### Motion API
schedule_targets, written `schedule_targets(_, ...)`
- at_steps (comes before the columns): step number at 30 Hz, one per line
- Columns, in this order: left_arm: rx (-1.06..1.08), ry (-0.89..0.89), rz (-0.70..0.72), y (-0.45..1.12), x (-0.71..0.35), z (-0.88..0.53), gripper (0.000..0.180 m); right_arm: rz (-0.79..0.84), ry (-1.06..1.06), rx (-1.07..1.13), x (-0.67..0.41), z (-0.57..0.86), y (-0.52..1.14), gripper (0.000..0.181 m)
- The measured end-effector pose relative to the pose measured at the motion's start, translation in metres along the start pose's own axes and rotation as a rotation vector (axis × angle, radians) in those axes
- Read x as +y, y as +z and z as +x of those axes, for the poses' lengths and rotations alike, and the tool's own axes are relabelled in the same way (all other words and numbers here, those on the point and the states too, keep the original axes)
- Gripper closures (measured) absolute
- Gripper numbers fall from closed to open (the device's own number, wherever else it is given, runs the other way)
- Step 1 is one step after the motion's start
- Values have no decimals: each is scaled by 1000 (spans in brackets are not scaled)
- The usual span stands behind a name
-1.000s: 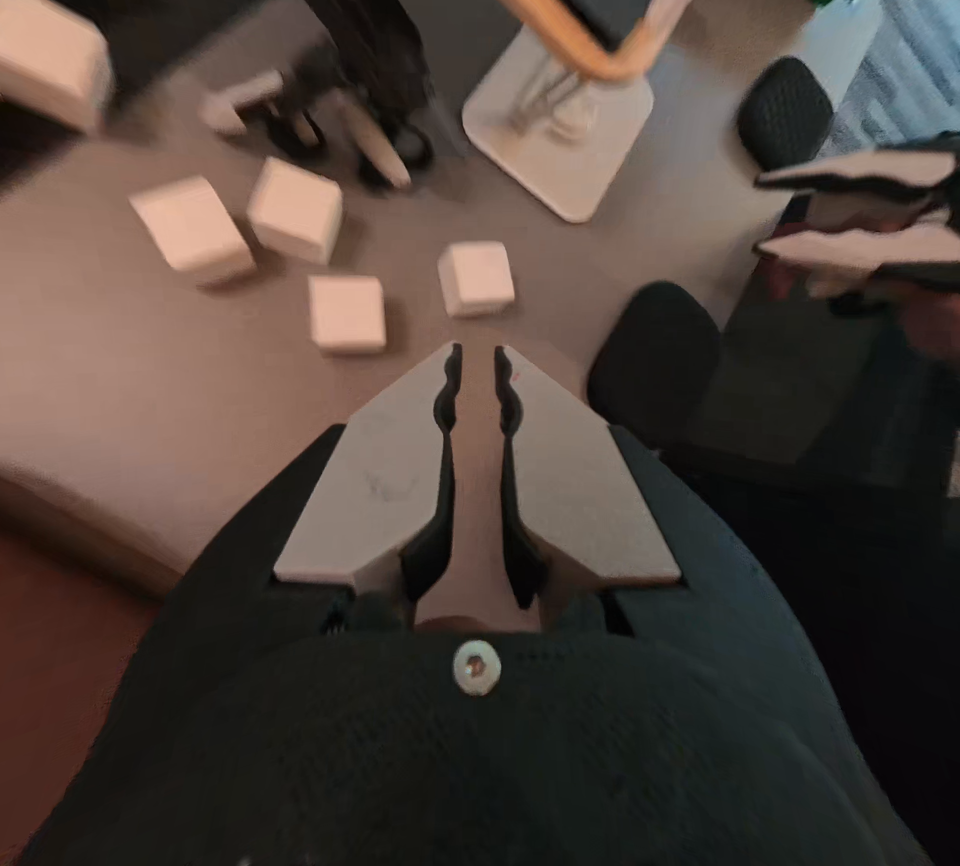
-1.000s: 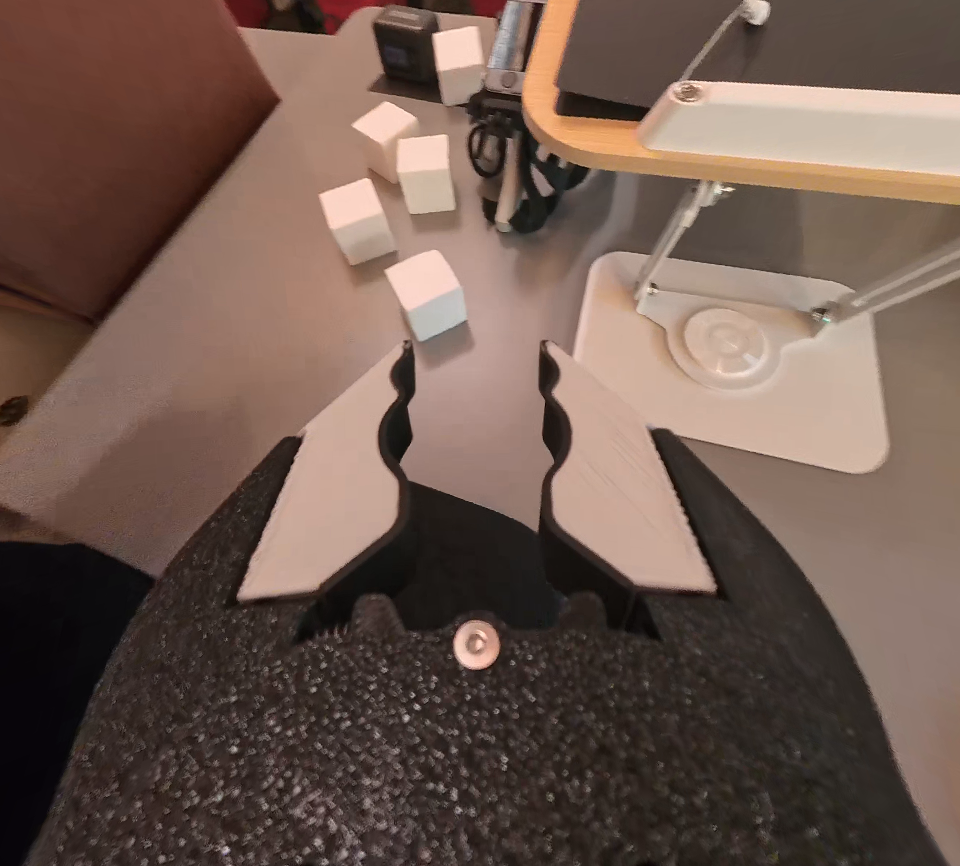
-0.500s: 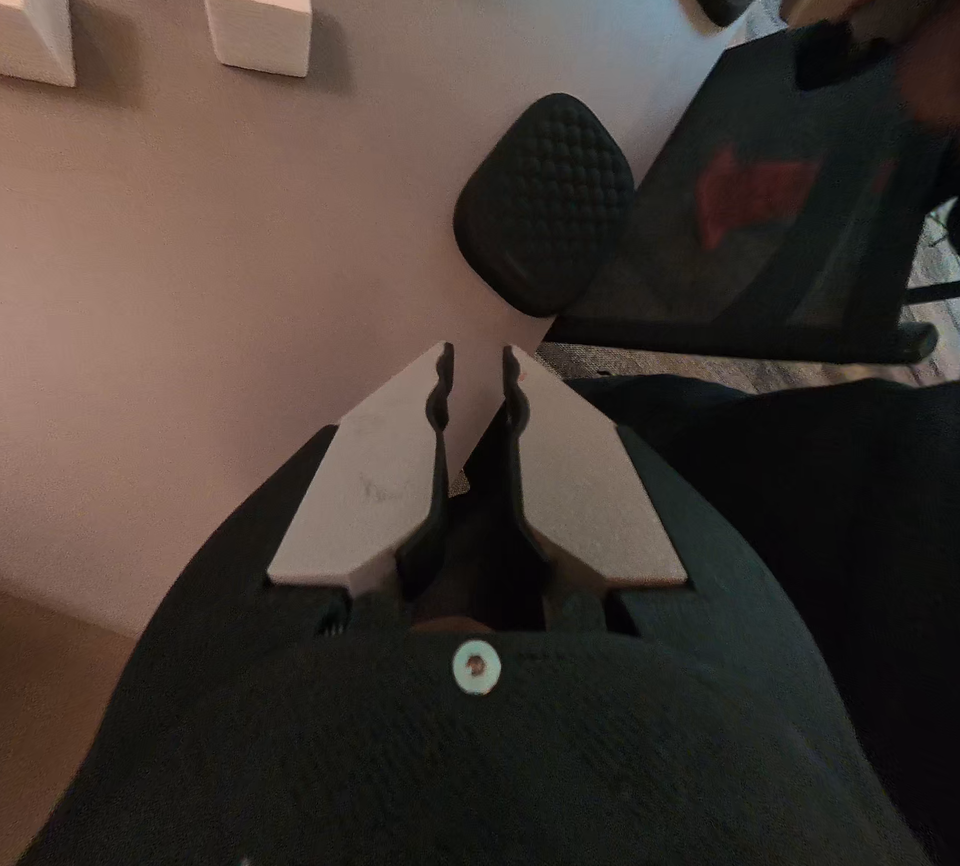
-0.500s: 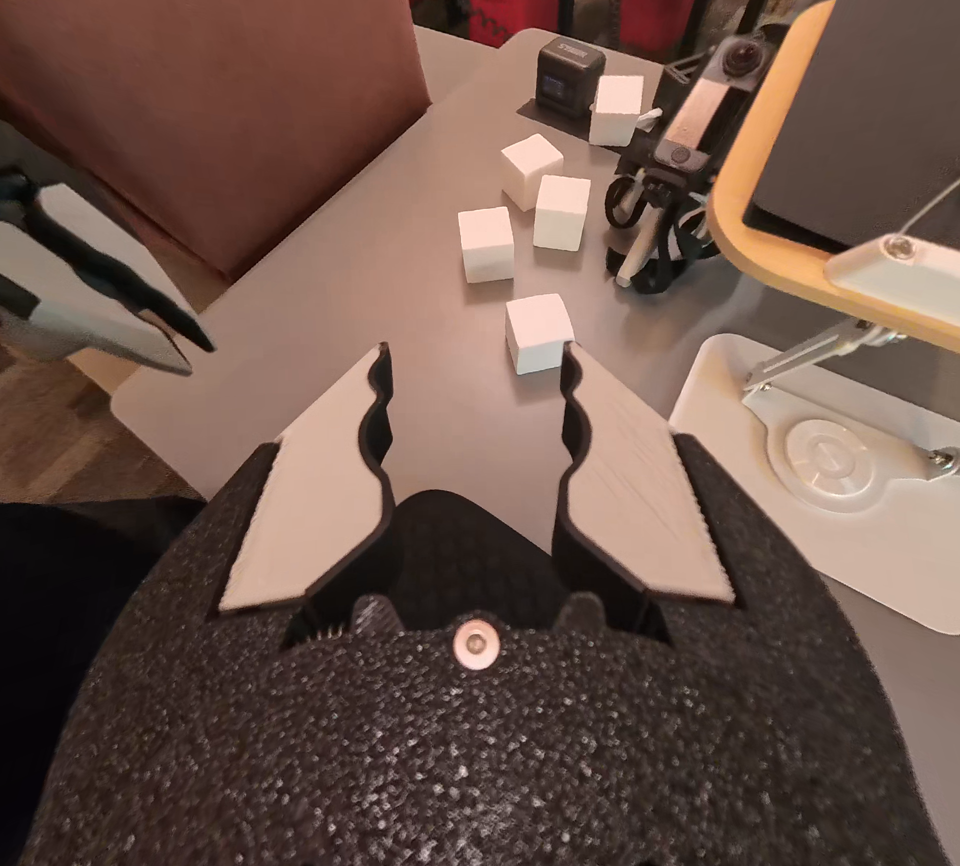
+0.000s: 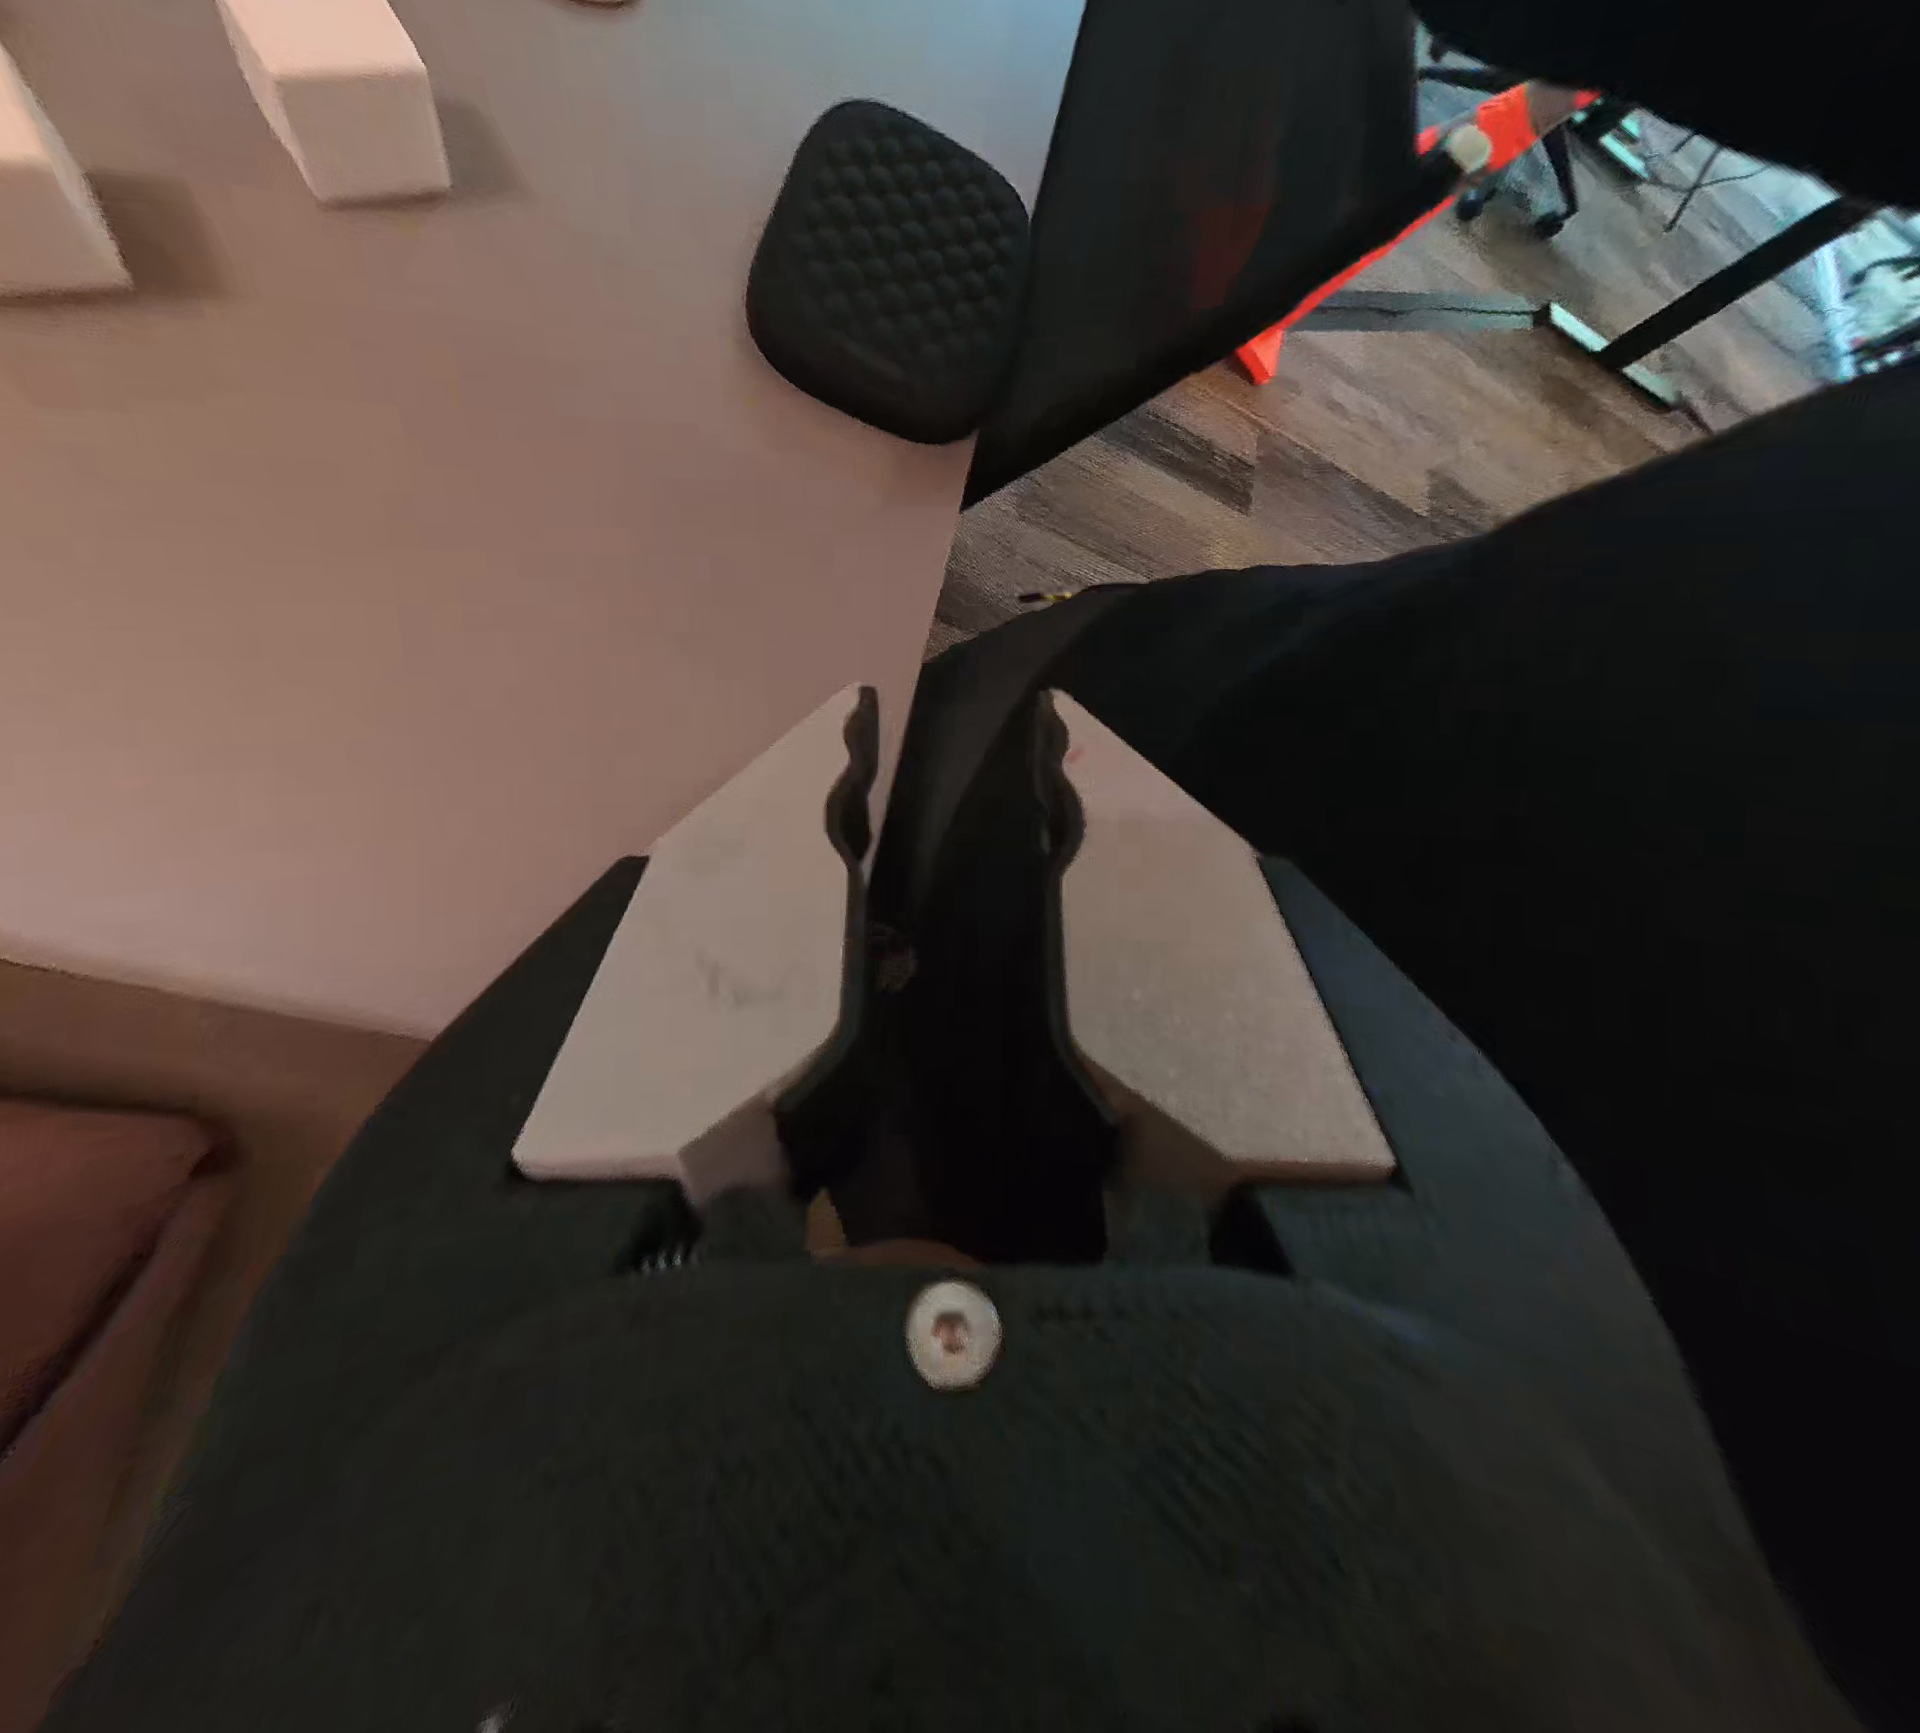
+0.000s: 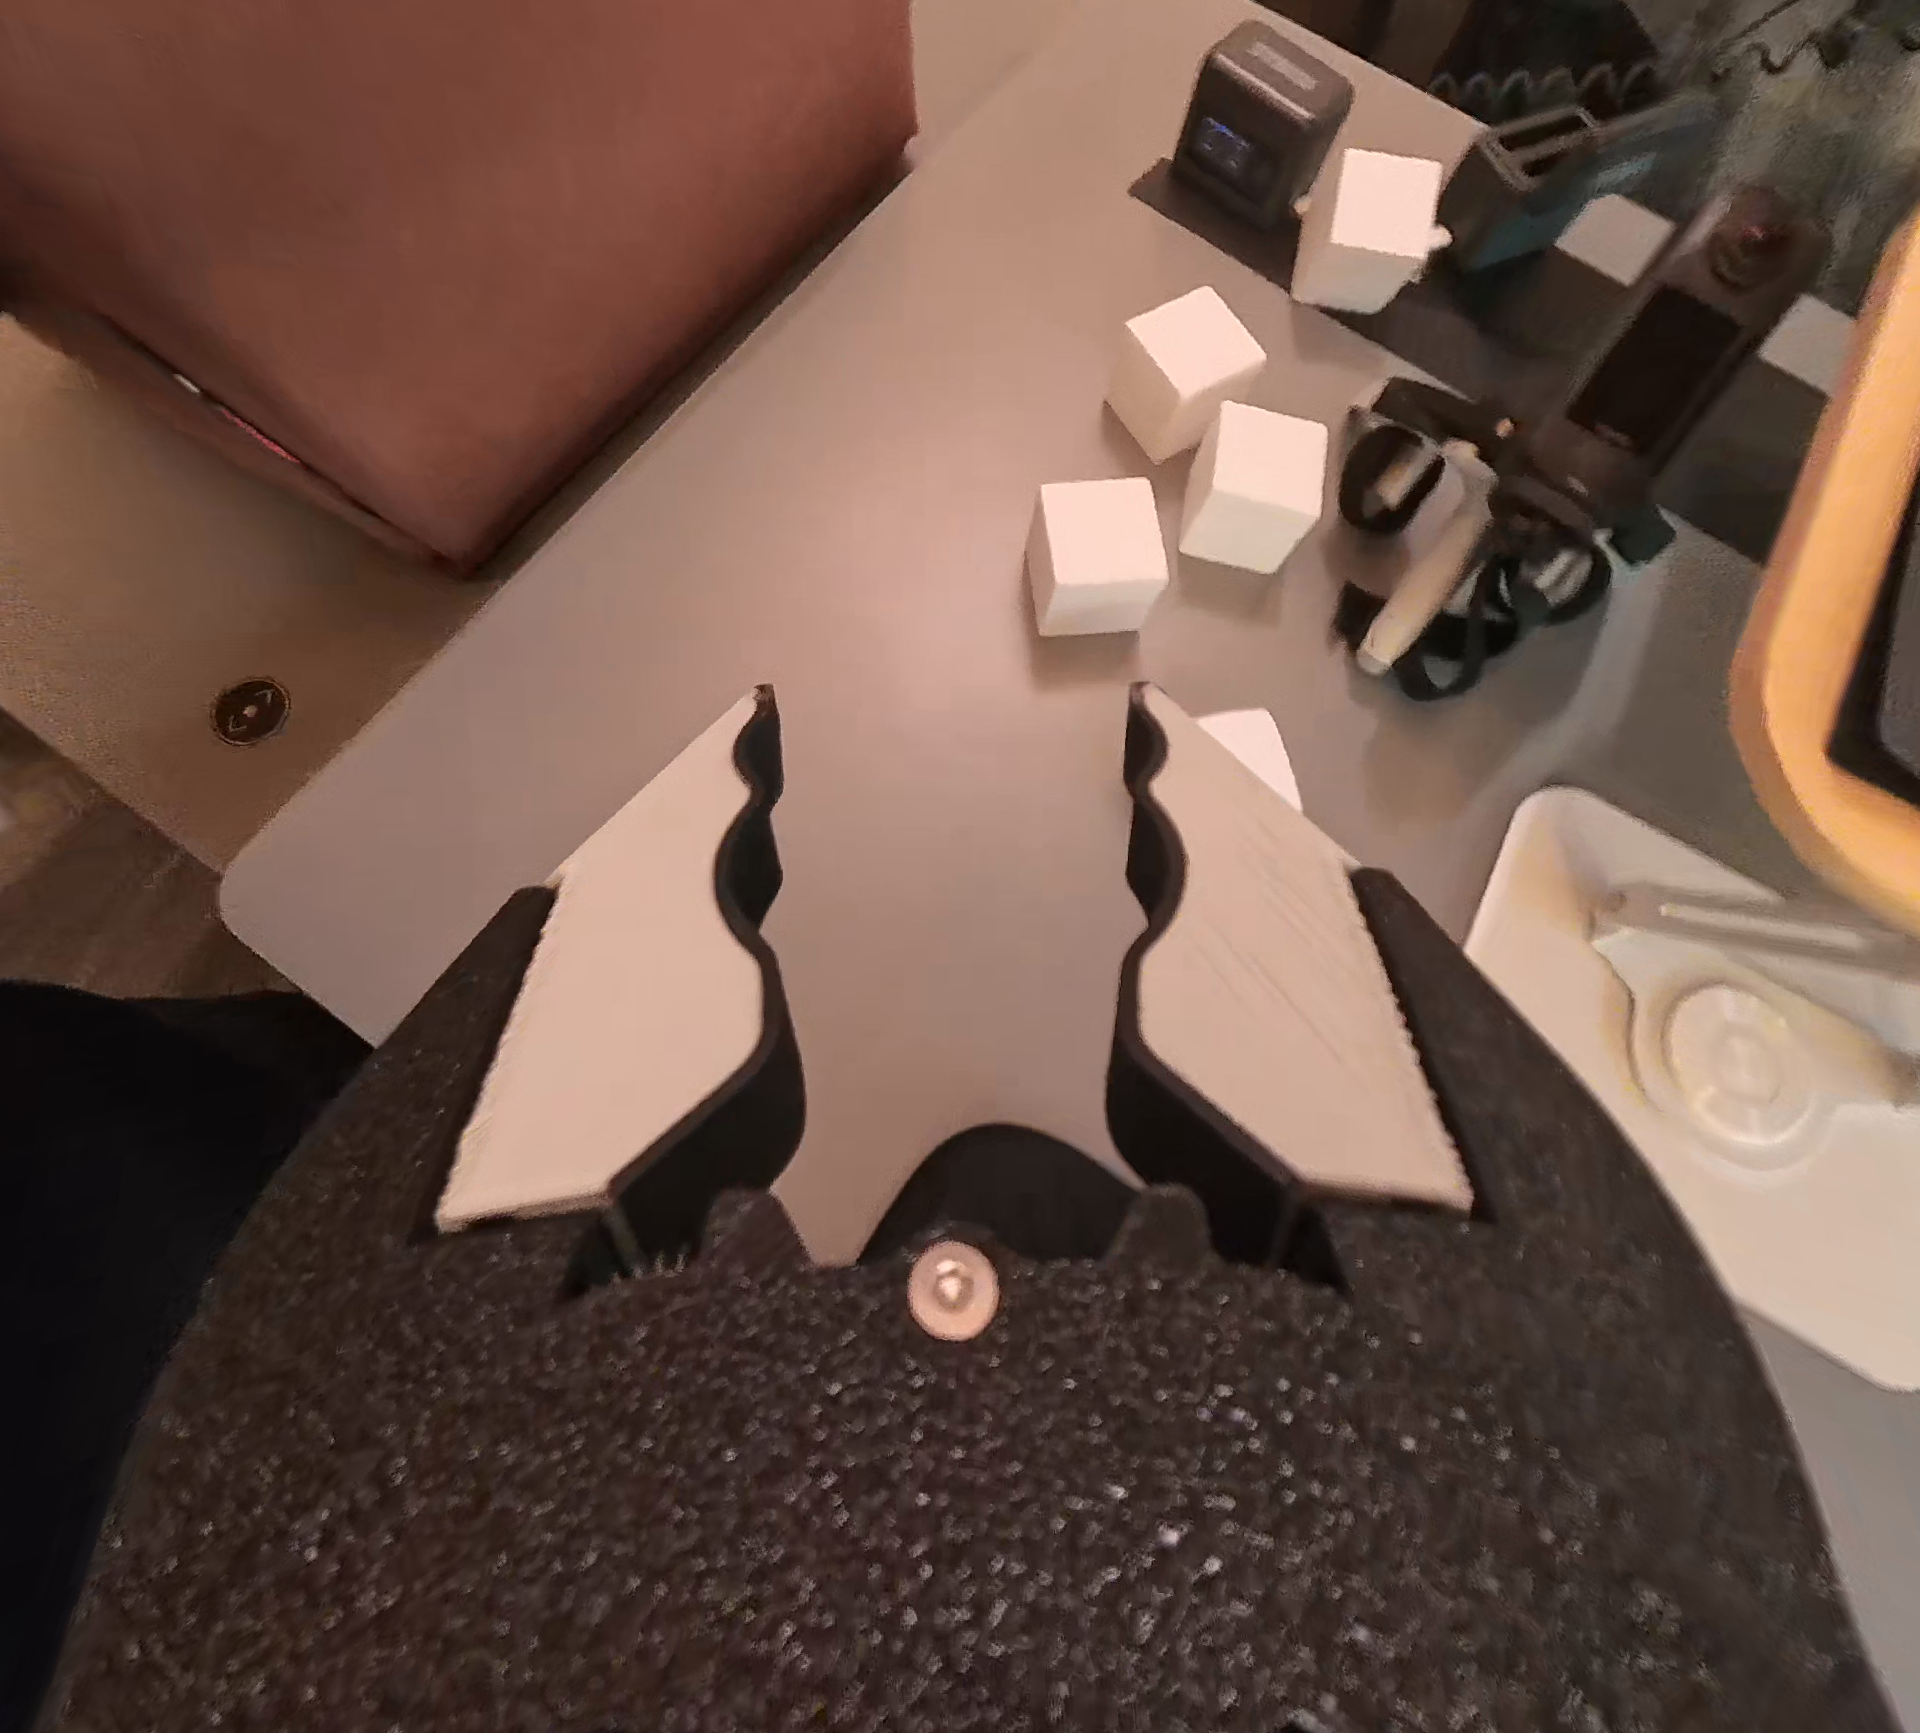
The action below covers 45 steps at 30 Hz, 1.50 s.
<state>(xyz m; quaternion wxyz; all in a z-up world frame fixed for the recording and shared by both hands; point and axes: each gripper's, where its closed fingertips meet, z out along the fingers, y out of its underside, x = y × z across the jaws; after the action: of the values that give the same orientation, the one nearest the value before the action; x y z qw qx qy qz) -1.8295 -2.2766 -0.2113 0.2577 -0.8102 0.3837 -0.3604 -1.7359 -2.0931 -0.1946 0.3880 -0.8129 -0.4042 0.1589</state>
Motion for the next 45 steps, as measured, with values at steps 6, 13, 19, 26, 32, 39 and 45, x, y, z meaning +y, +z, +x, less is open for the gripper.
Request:
schedule_targets(6,-135,9,54,-37,22,-17,153,-77,-93,-93,-38,19,70,114)
schedule_targets(13,-344,-232,-21,-61,69,-36,152,-160,-219,-167,-90,79,195,114)
schedule_targets(19,-527,-565,26,-62,91,-39,153,-393,-227,-15,-104,161,294,126)
schedule_targets(26,-618,-755,81,-48,84,-30,154,-565,-90,70,-73,208,347,115)
schedule_targets(32,-630,-746,26,-33,76,-28,156,-598,-65,29,-65,217,361,125)
schedule_targets(39,-625,-736,-22,-29,82,-23,157,-441,-249,-203,-117,178,342,126)
schedule_targets(45,-643,-795,2,-33,93,-19,157,-446,-761,-261,-164,170,355,126)
